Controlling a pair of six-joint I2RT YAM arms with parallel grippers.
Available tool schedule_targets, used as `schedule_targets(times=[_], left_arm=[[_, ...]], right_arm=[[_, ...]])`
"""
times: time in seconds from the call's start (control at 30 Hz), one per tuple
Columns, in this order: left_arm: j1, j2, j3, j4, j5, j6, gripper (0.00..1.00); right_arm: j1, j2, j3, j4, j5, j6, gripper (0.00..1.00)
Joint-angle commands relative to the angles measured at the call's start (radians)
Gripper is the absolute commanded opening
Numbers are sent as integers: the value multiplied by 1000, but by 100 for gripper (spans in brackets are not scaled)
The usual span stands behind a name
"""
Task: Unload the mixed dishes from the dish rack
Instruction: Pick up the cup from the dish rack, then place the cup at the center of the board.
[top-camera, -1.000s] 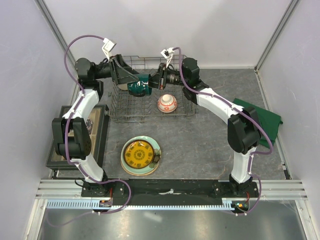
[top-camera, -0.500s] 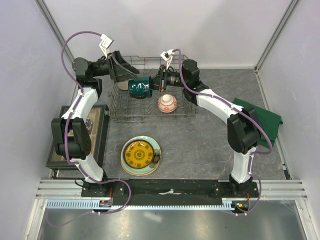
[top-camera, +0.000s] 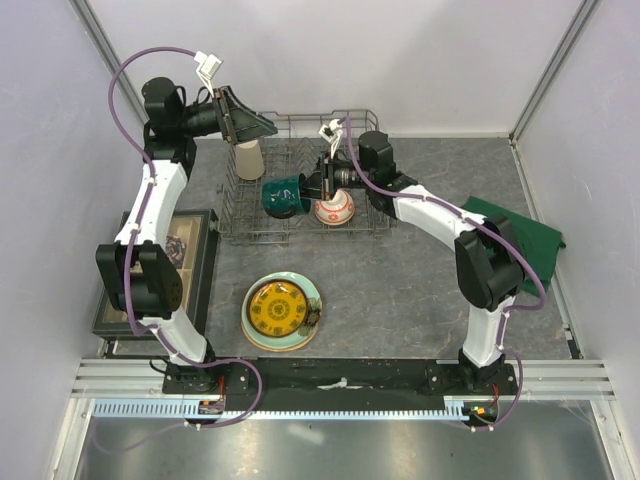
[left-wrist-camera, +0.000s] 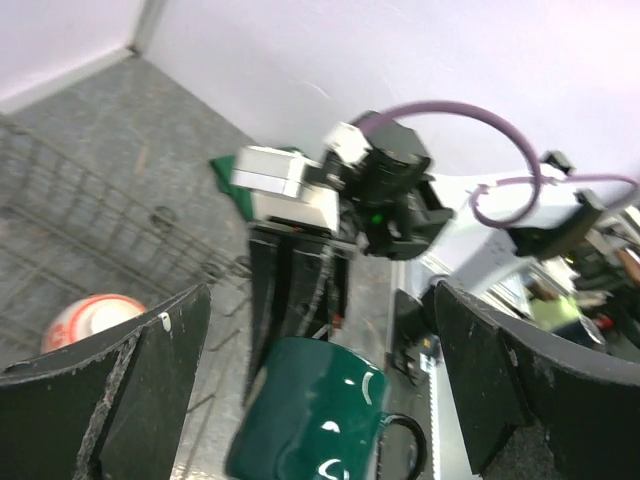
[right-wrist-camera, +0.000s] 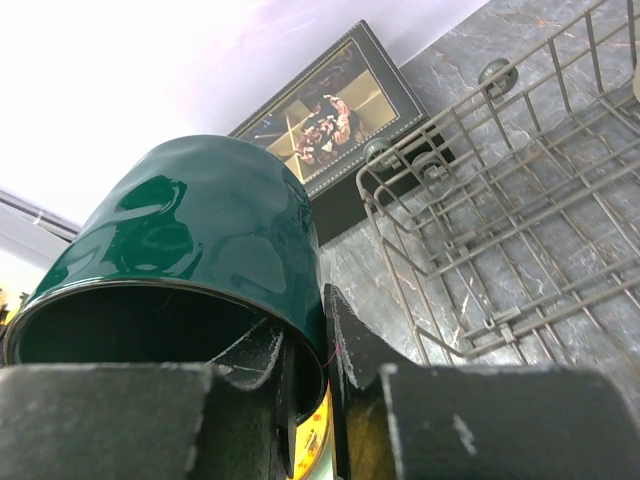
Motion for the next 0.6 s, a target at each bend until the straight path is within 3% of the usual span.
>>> schedule_targets(times=[0.0,0.27,0.57], left_arm=[[4,-32,85,-325,-97,281,99],[4,-32,200,-644,-342,521,99],[-39,-33,243,-779,-696,679,99]], right_arm=[[7,-109,5,32,2,-55,0],[7,-171,11,-133,52,-191,0],[7,-266,28,-421,218,-414,0]])
